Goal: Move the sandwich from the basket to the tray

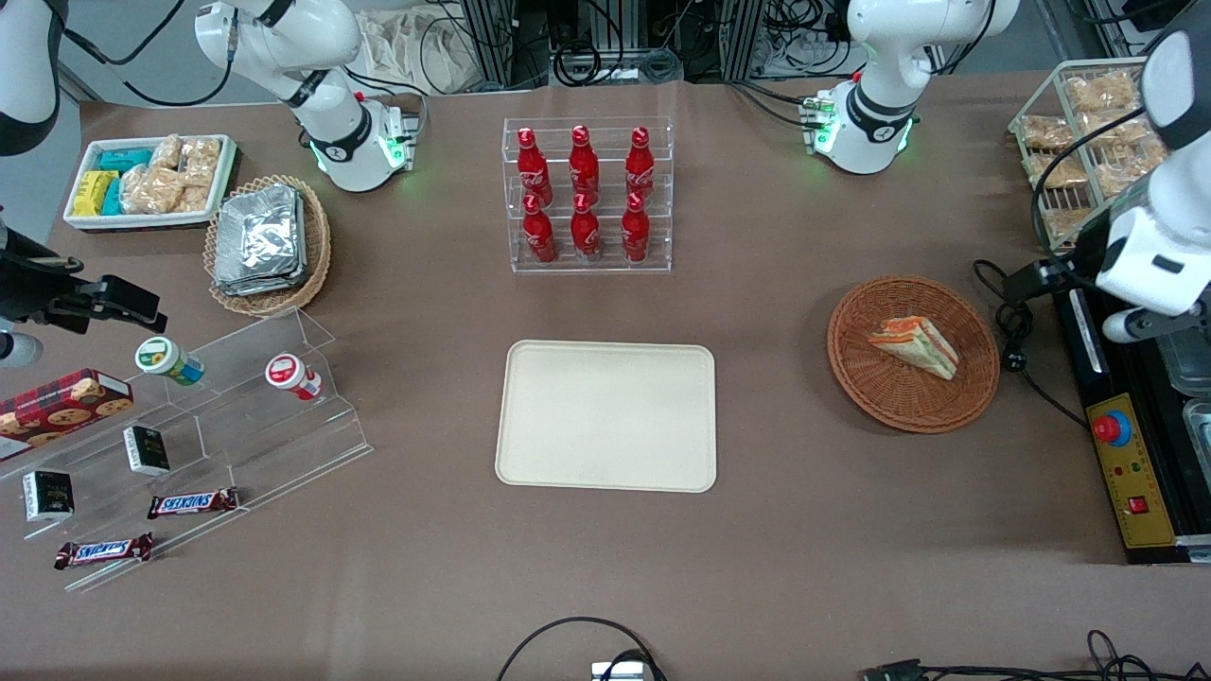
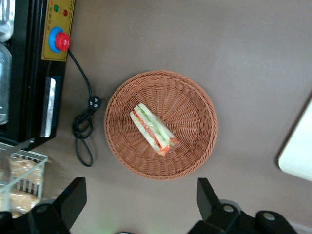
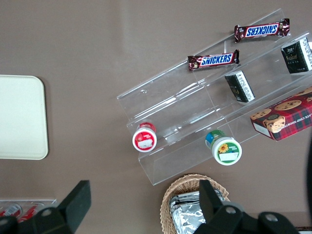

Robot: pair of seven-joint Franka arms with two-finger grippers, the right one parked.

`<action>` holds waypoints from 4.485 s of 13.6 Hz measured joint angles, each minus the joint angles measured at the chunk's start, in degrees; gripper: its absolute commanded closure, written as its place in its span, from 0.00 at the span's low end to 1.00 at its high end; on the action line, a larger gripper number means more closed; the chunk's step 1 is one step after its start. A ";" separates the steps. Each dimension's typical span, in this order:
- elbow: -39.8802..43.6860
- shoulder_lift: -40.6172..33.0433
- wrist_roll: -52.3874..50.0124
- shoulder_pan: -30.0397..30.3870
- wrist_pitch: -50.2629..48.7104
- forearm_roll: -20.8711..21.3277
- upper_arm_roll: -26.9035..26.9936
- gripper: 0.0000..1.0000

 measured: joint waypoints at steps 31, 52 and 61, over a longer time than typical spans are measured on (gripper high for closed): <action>-44.33 2.45 -36.76 0.47 51.20 0.13 0.08 0.02; -28.58 2.40 -31.47 0.08 30.58 7.38 -2.06 0.92; -12.82 1.54 3.81 -0.21 19.42 2.52 -7.29 0.91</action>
